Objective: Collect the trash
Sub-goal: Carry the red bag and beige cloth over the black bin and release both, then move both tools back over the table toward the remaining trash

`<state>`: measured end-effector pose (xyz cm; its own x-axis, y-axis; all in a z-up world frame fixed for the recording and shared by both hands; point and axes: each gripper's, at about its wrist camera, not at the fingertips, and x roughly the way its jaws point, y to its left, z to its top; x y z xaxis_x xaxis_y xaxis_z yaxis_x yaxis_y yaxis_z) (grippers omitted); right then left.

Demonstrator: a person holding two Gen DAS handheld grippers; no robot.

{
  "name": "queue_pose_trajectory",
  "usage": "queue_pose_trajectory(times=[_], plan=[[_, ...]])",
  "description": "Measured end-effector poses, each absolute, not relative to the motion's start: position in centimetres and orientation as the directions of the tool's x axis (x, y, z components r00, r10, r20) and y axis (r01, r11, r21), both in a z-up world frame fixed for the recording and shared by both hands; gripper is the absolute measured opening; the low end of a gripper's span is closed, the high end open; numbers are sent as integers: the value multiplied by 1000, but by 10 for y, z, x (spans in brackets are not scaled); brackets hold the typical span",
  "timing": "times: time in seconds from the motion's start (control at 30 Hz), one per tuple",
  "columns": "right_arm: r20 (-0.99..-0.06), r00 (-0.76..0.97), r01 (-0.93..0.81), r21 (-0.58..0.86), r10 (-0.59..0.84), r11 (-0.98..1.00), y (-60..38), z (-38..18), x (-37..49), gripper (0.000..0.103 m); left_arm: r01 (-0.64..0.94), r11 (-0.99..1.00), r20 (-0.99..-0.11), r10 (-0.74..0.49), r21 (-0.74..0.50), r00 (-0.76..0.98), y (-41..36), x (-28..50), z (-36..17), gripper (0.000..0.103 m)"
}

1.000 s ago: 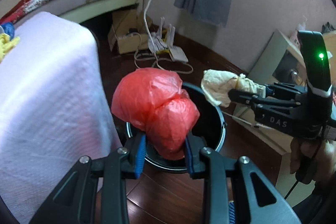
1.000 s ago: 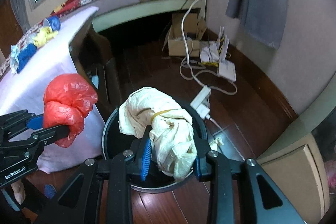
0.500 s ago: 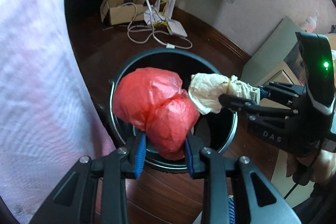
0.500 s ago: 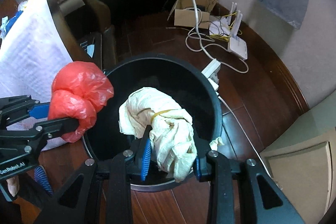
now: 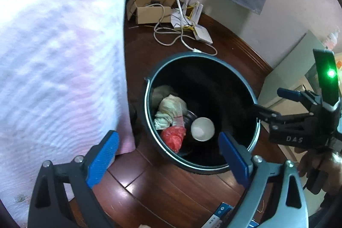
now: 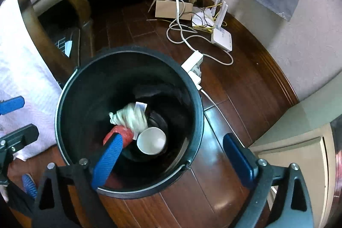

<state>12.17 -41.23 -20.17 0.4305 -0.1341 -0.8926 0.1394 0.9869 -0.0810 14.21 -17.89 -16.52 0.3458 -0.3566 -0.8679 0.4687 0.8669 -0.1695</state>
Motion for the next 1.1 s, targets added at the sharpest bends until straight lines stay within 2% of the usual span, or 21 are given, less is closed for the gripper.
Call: queue_pose_trajectory(times=[0.4, 1.1], plan=[[-845, 518, 121, -81, -133, 989, -385, -142, 104, 99, 436, 892, -834, -326, -116, 445, -153, 127, -121, 95], [-740, 665, 84, -64, -104, 994, -319, -52, 77, 102, 313, 947, -678, -273, -66, 682, -73, 87, -21, 96]])
